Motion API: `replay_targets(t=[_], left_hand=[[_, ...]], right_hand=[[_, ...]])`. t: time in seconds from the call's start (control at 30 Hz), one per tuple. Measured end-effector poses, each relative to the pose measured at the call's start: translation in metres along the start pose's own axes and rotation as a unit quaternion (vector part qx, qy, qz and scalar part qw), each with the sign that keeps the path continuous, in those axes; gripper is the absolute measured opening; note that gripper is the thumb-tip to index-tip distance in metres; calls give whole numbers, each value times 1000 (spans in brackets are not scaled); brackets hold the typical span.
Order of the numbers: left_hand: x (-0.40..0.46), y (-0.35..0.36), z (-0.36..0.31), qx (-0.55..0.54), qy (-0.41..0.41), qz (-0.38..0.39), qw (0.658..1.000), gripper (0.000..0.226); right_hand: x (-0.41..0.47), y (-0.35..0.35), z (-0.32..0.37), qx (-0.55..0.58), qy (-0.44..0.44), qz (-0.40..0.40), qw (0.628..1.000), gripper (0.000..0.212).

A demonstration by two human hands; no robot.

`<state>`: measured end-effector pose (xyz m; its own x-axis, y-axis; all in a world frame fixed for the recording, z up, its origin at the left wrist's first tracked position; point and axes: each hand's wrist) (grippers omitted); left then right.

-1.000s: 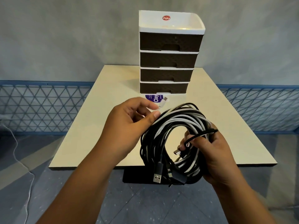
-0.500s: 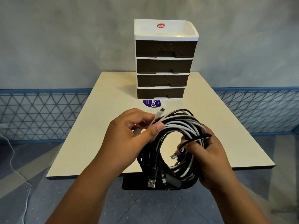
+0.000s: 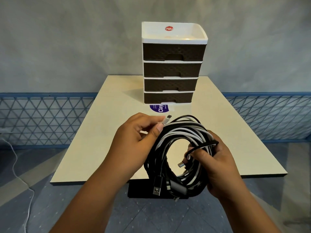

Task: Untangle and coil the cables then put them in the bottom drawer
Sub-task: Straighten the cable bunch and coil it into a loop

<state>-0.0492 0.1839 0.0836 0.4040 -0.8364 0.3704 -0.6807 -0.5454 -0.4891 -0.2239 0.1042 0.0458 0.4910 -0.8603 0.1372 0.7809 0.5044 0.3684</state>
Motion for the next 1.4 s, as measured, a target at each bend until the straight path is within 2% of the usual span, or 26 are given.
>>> replay_targets(t=[0.07,0.17,0.27,0.43,0.6,0.67,0.8,0.93,1.0,1.1,1.3,1.4], left_hand=[[-1,0,-1,-21,-5,-33,999,16],[-1,-2,0,75,64,-61,993,8],[3,-4,5,164,134,-41,976,15],[7,-10,7,184,153,9,971,23],[5,-4,9,255,191,-33,947,15],[3,-1,9,236,176,-42,955,13],[2,3,8,99,84,-10,991,10],[-1,5,6,-1,22,-8,1000,9],[-1,5,7,-25,9,-10,1000,9],[3,3,9,-58,-19,18,998,21],[6,-1,5,-38,-48,35,998,8],[8,-6,4,-47,-67,51,995,9]], right_hand=[[0,0,0,1,2,-3,1000,27],[0,0,0,-8,0,0,1000,27],[0,-1,1,-21,1,3,1000,29],[0,-2,1,-40,-4,11,999,30],[0,2,2,-31,-3,21,999,28],[0,2,2,-29,-1,27,999,29],[1,2,1,-30,3,34,999,32],[1,4,0,-17,6,35,999,29],[2,3,-1,-12,7,34,999,28],[2,2,-2,-18,5,31,999,30],[3,2,-4,-38,-3,28,999,34],[3,2,-5,-63,-11,31,997,36]])
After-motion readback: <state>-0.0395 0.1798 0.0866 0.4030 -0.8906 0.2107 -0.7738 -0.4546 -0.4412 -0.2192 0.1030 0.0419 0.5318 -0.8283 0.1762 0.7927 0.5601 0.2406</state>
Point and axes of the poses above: each hand's wrist, its own x-axis towards the middle knuckle, its own y-axis out of the palm, z = x × y, and after that the axes turned 9 degrees about x, right-handed
